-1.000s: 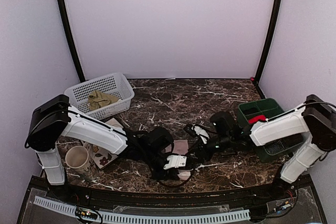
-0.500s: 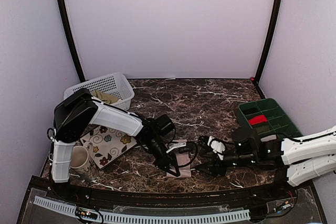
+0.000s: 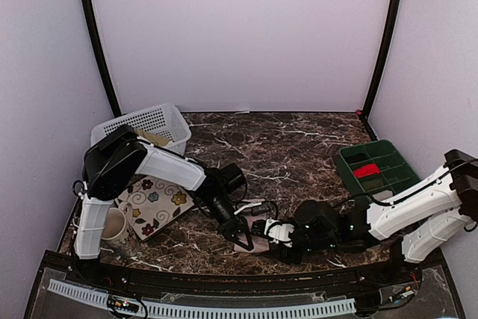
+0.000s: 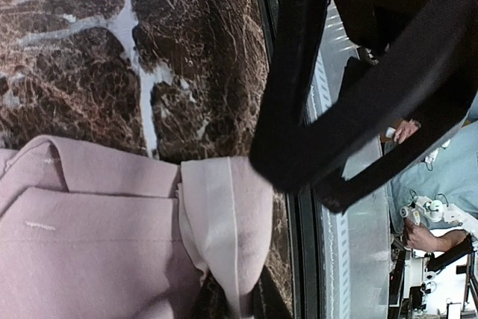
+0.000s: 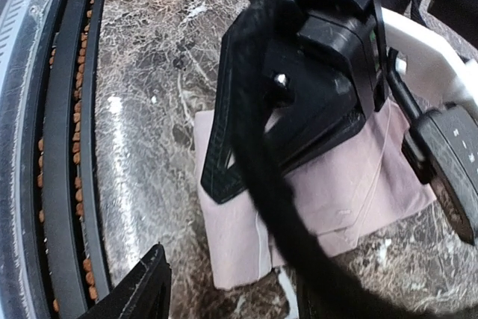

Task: Roll the underwear
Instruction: Roll the underwear at the center of the board.

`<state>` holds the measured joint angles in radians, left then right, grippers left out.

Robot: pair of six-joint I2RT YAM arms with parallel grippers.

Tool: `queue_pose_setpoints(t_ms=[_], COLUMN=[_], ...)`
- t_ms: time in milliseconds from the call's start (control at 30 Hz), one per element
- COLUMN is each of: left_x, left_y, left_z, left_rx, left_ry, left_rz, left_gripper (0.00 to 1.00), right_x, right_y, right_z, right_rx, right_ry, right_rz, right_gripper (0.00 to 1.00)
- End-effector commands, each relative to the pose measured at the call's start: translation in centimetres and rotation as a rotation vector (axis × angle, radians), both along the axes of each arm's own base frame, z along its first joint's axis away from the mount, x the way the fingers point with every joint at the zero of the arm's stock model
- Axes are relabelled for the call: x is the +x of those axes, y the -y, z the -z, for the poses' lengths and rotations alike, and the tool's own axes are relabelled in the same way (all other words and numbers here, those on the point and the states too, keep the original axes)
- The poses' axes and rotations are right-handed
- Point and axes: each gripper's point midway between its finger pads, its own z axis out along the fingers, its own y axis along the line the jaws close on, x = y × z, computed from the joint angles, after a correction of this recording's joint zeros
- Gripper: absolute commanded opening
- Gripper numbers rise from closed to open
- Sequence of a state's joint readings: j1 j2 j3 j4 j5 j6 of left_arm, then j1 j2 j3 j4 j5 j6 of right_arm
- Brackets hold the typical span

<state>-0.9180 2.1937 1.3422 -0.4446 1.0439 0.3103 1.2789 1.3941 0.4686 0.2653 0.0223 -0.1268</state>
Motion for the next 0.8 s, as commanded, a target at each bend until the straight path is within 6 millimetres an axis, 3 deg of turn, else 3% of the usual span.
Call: queue_pose_setpoints(t_ms=[0,133,267,433,567,767], left_x=[-0.5,-0.5,-0.5,-0.3,0.2,4.1], left_y=[-2.3,-2.4,-2.4,-2.4,-2.3,-3.5], left_z=[3.5,3.6,3.5,3.3,2.6,-0.3], left_rx=[0.162,0.16,0.16,0.154,0.142,0.112], left_ry=[-0.014,-0.016,-0.017,-0.016,0.004,0.105], left_rz=[-0.01,-0.009,-0.009,-0.011,-0.019,-0.112], left_gripper=[0.09,0.1,0.11,0.16,0.3,0.44], right_x=[0.5,0.3,0.1,-0.6,-1.3,-2.3], right_y=[-2.4,-2.8,-2.5,-2.1,-1.8,-1.6], right_z=[-1.2,0.4,1.9,3.1,3.2,2.6], right_rx=[0.05,0.003,-0.036,-0.078,-0.095,-0.079], right_ry=[0.08,0.075,0.057,0.019,-0.028,-0.128], right_rz=[-0.034,-0.067,-0.078,-0.1,-0.113,-0.101], right_gripper=[0.57,0.53,0.44,0.22,0.01,0.0])
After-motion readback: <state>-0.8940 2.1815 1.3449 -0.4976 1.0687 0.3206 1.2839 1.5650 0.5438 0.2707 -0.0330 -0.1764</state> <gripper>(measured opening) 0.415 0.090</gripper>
